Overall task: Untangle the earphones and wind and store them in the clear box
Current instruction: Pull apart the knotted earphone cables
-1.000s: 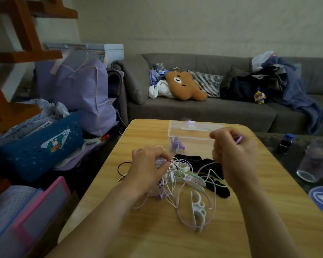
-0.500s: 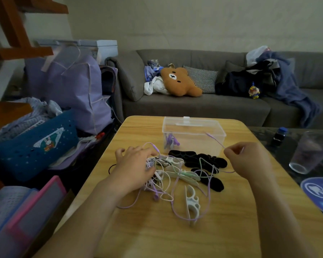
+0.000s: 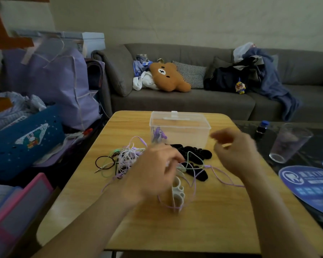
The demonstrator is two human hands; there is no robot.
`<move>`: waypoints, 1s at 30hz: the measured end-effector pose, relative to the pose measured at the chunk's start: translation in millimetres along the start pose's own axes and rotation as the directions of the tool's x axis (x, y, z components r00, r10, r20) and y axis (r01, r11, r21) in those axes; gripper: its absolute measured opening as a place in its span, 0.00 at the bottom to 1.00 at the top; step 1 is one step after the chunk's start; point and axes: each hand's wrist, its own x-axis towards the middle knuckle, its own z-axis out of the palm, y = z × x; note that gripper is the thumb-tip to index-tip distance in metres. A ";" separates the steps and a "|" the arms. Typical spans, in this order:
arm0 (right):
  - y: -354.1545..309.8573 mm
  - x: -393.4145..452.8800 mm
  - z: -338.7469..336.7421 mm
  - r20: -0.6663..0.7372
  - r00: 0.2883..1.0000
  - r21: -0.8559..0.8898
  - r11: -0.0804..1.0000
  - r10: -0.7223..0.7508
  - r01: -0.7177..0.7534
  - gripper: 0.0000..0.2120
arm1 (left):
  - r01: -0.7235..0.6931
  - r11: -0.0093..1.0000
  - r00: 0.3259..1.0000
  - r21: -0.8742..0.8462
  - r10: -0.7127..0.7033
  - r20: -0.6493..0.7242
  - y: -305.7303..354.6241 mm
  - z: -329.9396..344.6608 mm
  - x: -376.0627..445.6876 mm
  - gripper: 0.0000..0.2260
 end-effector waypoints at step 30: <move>54.3 -0.9 -27.9 -0.172 0.856 0.415 0.824 0.488 -0.386 0.13 | 0.232 0.809 0.799 -0.541 -0.475 -0.368 -16.2 -17.2 6.7 0.05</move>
